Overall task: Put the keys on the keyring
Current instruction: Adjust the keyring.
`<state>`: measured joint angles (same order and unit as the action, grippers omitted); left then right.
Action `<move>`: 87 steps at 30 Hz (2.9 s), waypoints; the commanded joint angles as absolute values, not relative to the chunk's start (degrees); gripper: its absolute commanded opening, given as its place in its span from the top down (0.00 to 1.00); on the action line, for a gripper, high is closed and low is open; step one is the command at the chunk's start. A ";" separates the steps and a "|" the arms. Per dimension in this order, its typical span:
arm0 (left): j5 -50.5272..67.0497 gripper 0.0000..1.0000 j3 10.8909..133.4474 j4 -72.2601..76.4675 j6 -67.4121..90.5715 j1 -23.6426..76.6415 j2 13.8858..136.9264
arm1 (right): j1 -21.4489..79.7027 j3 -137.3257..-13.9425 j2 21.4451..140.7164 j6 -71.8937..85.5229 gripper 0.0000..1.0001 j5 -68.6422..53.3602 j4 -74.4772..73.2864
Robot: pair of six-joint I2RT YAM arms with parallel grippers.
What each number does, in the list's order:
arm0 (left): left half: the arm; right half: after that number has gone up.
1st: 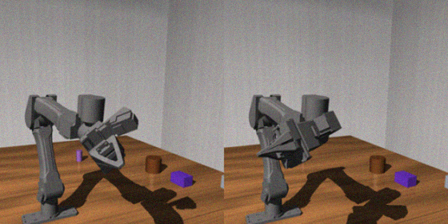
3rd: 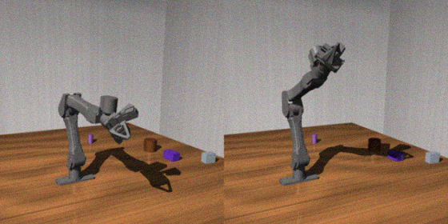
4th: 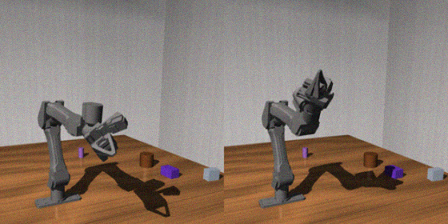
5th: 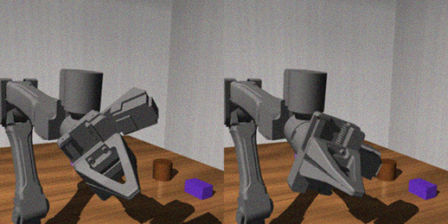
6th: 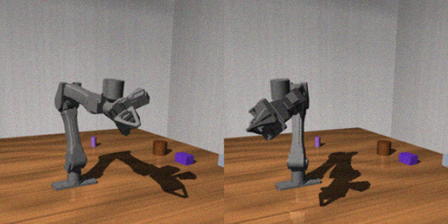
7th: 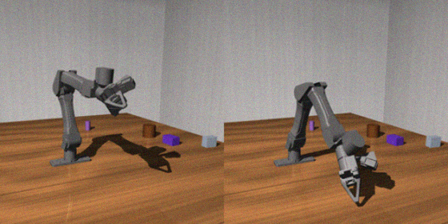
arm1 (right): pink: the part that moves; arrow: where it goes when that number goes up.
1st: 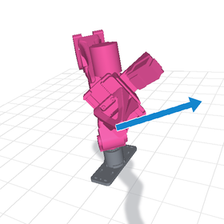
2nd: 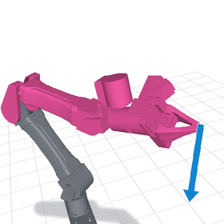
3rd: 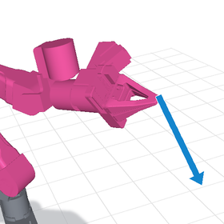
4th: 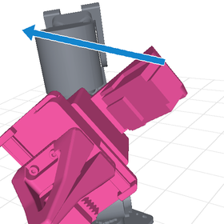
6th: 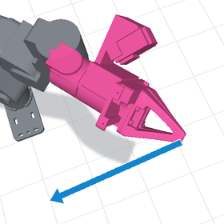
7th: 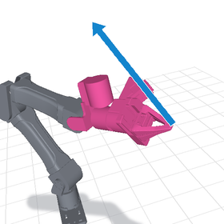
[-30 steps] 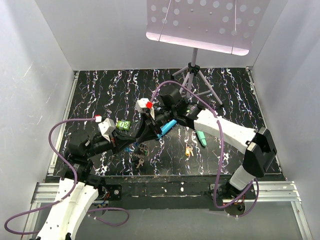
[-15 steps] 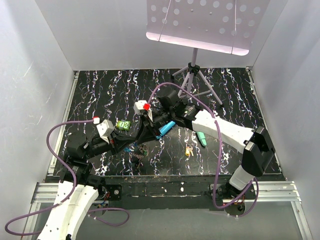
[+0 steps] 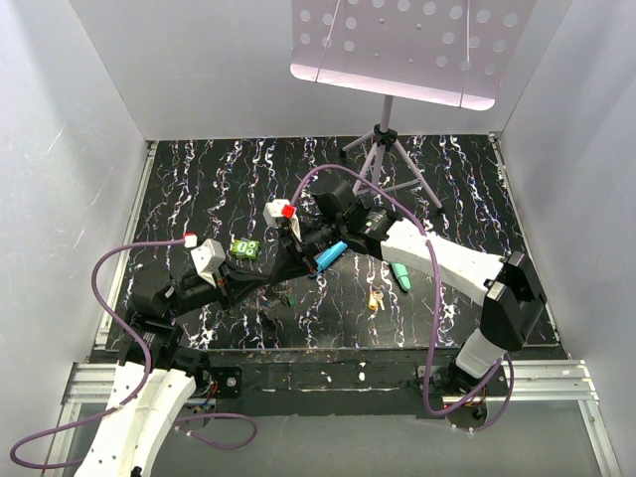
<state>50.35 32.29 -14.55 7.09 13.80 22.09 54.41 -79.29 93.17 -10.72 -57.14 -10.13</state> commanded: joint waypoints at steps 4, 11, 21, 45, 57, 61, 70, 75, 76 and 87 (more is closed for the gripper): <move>48.25 1.00 32.26 -11.43 8.70 13.89 21.62 | 55.46 -79.45 92.02 -10.02 0.99 -58.45 -9.58; 46.85 0.89 31.55 -7.92 14.84 13.89 22.59 | 55.37 -78.23 90.27 -9.76 0.99 -58.62 -10.46; 40.18 0.46 32.95 -13.87 20.21 13.89 20.57 | 54.41 -74.18 86.75 -10.28 0.99 -56.69 -9.84; 50.89 0.51 31.37 -8.52 27.51 13.89 23.89 | 51.33 -65.04 82.53 4.57 0.99 -58.80 6.24; 58.35 0.59 34.01 -5.10 29.44 13.89 32.78 | 50.89 -65.04 82.53 3.69 0.99 -56.43 4.75; 60.03 0.60 34.10 -4.22 30.58 13.97 33.31 | 50.80 -65.04 82.44 3.60 0.99 -55.81 4.48; 61.26 0.67 34.28 -4.39 30.50 13.97 34.89 | 50.71 -65.13 82.53 3.60 0.99 -55.28 4.13; 61.52 0.73 34.63 -4.75 29.80 14.24 35.86 | 50.71 -65.13 82.70 3.60 0.99 -55.11 4.04; 61.52 0.73 34.72 -4.75 29.62 14.33 36.03 | 50.71 -65.21 82.71 3.60 0.99 -55.11 4.04; 60.21 0.74 35.95 -8.26 26.11 16.35 38.23 | 50.63 -65.30 82.71 3.96 0.99 -55.02 3.96</move>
